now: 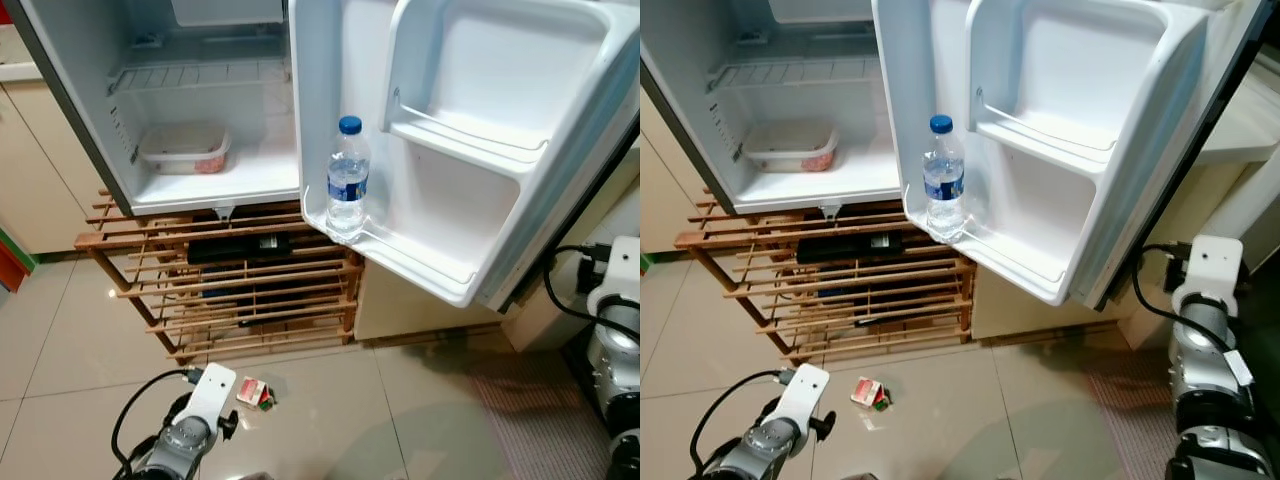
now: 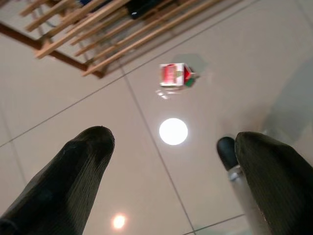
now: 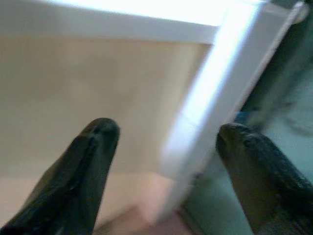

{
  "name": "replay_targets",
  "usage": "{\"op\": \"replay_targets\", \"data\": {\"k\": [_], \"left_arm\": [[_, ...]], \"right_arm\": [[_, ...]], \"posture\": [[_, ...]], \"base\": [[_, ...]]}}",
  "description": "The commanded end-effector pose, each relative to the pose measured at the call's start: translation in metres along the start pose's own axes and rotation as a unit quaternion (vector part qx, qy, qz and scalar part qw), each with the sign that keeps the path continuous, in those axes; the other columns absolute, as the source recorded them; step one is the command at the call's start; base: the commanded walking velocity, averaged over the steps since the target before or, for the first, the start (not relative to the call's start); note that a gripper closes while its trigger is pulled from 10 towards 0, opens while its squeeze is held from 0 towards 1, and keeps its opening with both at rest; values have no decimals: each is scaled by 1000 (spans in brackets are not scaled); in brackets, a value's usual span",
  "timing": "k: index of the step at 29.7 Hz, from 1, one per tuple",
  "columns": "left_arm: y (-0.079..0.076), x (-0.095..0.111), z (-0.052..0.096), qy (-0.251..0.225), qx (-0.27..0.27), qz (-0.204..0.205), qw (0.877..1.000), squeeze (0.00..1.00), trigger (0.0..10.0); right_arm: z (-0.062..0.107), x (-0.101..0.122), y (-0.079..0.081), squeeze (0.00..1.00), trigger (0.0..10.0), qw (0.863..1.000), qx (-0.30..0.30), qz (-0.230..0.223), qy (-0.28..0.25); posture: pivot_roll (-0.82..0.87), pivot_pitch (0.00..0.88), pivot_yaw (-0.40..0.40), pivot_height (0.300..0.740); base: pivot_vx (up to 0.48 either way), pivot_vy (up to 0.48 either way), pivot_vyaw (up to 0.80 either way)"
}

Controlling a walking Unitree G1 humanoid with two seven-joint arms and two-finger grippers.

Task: Restocking fridge

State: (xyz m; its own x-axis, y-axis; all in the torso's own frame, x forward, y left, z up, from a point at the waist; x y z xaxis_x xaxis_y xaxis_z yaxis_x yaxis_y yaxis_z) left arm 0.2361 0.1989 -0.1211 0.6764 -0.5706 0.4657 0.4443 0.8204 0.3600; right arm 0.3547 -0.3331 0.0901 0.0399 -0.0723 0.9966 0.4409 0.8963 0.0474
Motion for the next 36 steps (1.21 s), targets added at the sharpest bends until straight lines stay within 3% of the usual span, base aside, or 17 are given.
{"op": "replay_targets", "data": {"k": [1, 4, 5, 8, 9, 12, 17, 18, 19, 23, 24, 25, 26, 27, 28, 31, 36], "left_arm": [[-2, 7, -1, -9, -10, -1, 1000, 0, 10000], [-13, -6, 0, 19, -32, -32, 999, 0, 10000], [-14, -15, 1, 36, -36, -43, 998, 0, 10000], [-14, -18, 1, 41, -37, -46, 997, 0, 10000], [-12, -29, 3, 58, -40, -57, 996, 0, 10000], [-12, -39, 5, 74, -44, -65, 994, 0, 10000], [-21, -85, 18, 144, -80, -99, 981, 0, 10000], [-26, -109, 27, 179, -104, -135, 969, 0, 10000], [-26, -117, 30, 190, -110, -149, 964, 0, 10000], [-24, -124, 33, 201, -116, -186, 955, 0, 10000], [-23, -124, 33, 201, -120, -202, 951, 0, 10000], [-24, -123, 33, 199, -125, -213, 948, 0, 10000], [-25, -122, 33, 197, -130, -221, 946, 0, 10000], [-27, -120, 32, 196, -137, -225, 945, 0, 10000], [-30, -118, 32, 196, -146, -225, 943, 0, 10000], [-40, -115, 32, 195, -174, -234, 936, 0, 10000], [-48, -111, 32, 190, -191, -243, 932, 0, 10000]], "right_arm": [[-3, 19, 19, 63, 10000, 999, 37, -10, -26], [6, 28, 58, 59, 10000, 993, 102, -55, -31], [15, 34, 81, 59, 10000, 986, 145, -73, -32], [18, 35, 88, 59, 10000, 984, 158, -76, -31], [26, 36, 104, 59, 10000, 978, 192, -82, -24], [34, 38, 116, 59, 10000, 972, 218, -90, -19], [48, 45, 136, 59, 10000, 961, 253, -113, -9], [57, 56, 148, 59, 10000, 953, 275, -129, -7], [63, 61, 155, 59, 10000, 947, 291, -138, -5], [81, 70, 173, 55, 10000, 924, 346, -164, 15], [96, 76, 184, 47, 10000, 897, 392, -201, 40], [119, 83, 194, 20, 10000, 857, 453, -236, 69], [139, 89, 196, 0, 10000, 821, 504, -253, 89], [151, 91, 194, 0, 10000, 798, 531, -264, 104], [152, 88, 186, 0, 10000, 795, 534, -264, 117], [141, 73, 158, 0, 10000, 814, 505, -250, 140], [134, 61, 135, 0, 10000, 826, 483, -243, 157]], "posture": [[-15, 23, 19, 740], [-24, 23, 22, 740], [-28, 21, 23, 740], [-29, 21, 23, 740], [-32, 20, 23, 740], [-34, 20, 25, 740], [-39, 16, 30, 740], [-39, 14, 30, 740], [-39, 14, 30, 740], [-44, 11, 32, 740], [-44, 9, 33, 740], [-44, 8, 34, 740], [-44, 8, 35, 740], [-46, 8, 36, 740], [-46, 8, 37, 740], [-49, 9, 41, 740], [-56, 9, 46, 740]], "base": [[0, 0, 0], [0, 0, 0], [0, 0, 0], [0, 0, 0], [0, 0, 0], [0, 0, 0], [0, 0, 0], [0, 0, 0], [0, 0, 0], [0, 0, 0], [0, 0, 0], [0, 0, 0], [0, 0, 0], [0, 0, 0], [0, 0, 0], [0, 0, 0], [0, 0, 0]]}}
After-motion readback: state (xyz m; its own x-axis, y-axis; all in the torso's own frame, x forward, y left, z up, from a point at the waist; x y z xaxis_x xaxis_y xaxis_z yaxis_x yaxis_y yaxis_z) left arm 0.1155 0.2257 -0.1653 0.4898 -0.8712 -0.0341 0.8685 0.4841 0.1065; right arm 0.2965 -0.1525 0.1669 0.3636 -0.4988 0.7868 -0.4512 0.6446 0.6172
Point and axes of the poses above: a point about 5 cm out from each wrist's last joint towards the gripper, its own z axis pointing back from the gripper into the wrist, its own x axis along the axis of the wrist's last joint, y = z × x, the point moved 6 cm from there along -z, pointing out of the wrist towards the gripper, and after that the axes turned 13 degrees about -z, right-handed, at the moved point
